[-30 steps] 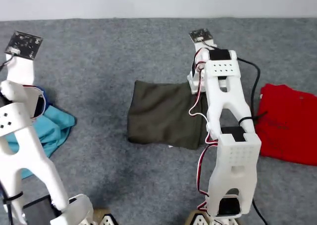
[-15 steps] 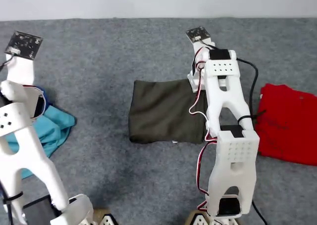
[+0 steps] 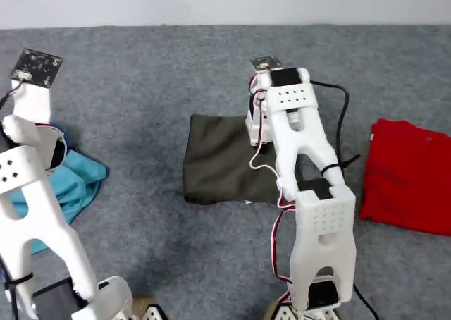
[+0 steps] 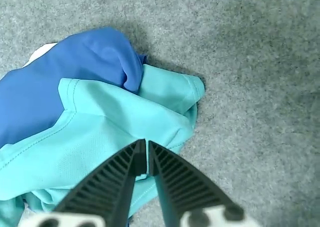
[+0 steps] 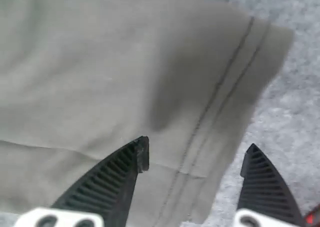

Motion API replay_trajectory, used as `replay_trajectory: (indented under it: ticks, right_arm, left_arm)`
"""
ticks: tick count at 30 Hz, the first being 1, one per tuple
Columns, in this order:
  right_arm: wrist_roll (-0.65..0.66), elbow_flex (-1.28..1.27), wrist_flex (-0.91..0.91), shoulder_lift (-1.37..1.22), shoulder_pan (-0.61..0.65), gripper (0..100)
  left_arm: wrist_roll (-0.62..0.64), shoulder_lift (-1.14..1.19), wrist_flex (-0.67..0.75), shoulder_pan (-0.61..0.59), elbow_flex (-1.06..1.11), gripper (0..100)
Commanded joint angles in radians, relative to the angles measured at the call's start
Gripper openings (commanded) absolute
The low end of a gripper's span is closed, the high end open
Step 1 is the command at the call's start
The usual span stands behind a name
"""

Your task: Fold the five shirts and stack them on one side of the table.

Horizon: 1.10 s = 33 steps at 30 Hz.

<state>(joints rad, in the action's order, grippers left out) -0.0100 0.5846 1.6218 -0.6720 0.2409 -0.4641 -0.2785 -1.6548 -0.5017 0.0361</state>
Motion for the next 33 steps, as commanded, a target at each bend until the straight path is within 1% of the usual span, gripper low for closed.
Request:
replay_trajectory:
  ticks: [1,6,8,11,13,17,19,25,29,33]
  right_arm:
    - [-0.04,0.028,-0.035,-0.048,0.018,29.6]
    - [-0.069,0.029,-0.041,-0.16,-0.004,29.1]
    - [-0.063,0.029,-0.038,-0.177,-0.008,23.6]
    - [-0.061,0.029,-0.033,-0.182,-0.028,9.1]
    - [-0.043,0.029,-0.033,-0.18,-0.053,1.7]
    - [0.049,0.029,-0.018,-0.179,-0.113,0.9]
    - [0.127,0.029,-0.015,-0.179,-0.153,0.9]
    - [0.473,0.097,0.005,-0.15,-0.246,0.9]
    - [0.694,0.261,0.048,-0.116,-0.257,0.9]
    - [0.947,0.376,0.039,-0.114,-0.255,0.9]
  left_arm:
    - [-0.005,-0.043,0.017,-0.003,-0.005,1]
    - [-0.006,-0.046,0.011,-0.005,-0.005,1]
    - [-0.006,-0.046,0.011,-0.005,-0.005,1]
    - [-0.005,-0.046,0.011,-0.005,-0.005,1]
    - [-0.005,-0.046,0.011,-0.005,-0.005,1]
    - [-0.005,-0.046,0.009,-0.006,-0.005,1]
    - [-0.005,-0.046,0.009,-0.006,-0.005,1]
    - [-0.005,-0.046,0.009,-0.005,-0.005,1]
    - [-0.005,-0.046,0.009,-0.003,-0.005,1]
    - [-0.005,-0.046,0.009,-0.003,-0.005,1]
